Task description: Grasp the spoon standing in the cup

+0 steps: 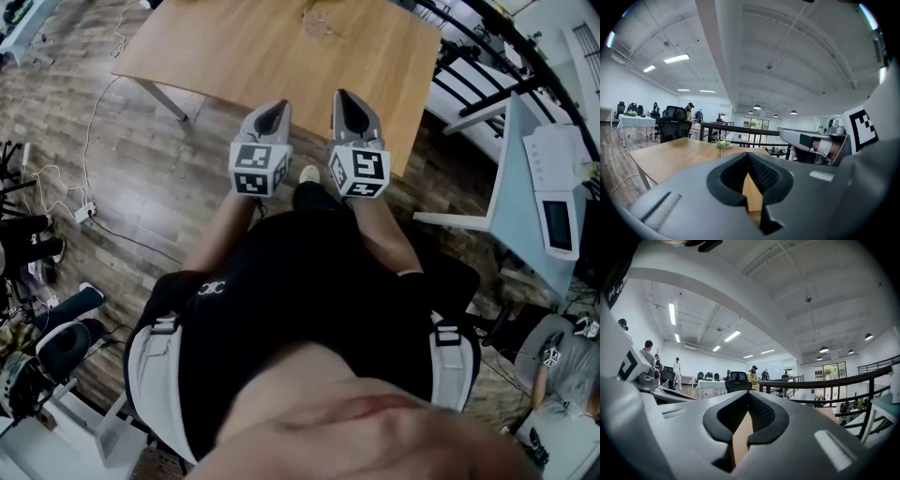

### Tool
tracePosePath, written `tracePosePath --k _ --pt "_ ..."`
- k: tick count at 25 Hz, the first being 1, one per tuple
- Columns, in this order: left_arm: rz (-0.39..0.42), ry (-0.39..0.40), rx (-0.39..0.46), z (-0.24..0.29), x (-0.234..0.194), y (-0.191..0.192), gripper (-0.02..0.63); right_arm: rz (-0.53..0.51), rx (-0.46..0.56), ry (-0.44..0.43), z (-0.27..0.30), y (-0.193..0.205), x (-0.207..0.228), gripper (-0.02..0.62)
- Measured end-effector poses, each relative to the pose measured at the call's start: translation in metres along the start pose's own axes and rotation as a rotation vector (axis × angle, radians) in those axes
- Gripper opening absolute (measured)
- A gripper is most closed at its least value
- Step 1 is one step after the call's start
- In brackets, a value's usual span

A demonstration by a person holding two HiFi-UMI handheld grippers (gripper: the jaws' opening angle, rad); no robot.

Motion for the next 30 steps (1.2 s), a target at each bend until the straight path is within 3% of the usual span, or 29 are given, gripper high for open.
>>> tracePosePath --k 6,15,30 --pt "-0.003 -0.037 -0.007 0.01 -0.019 0.003 0.012 -0.004 -0.011 -0.02 0.021 0.007 0.0 0.0" --pt "0.007 -0.108 -0.007 0.052 -0.063 -0.012 0.012 0.016 -0.001 0.038 0.078 0.011 0.036 0.0" --pt "0.002 -0.11 -0.096 0.146 -0.111 -0.018 0.012 0.064 -0.1 0.059 0.188 0.046 0.094 0.0"
Point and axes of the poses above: the fingertips, and each gripper's own axes: z forward along the fingers, x to its right, y out of its underside, the point moved 3 cm from there along -z, backward along the fingers, and after that the axes turned 6 degrees about -y, right-handed, at the moved point
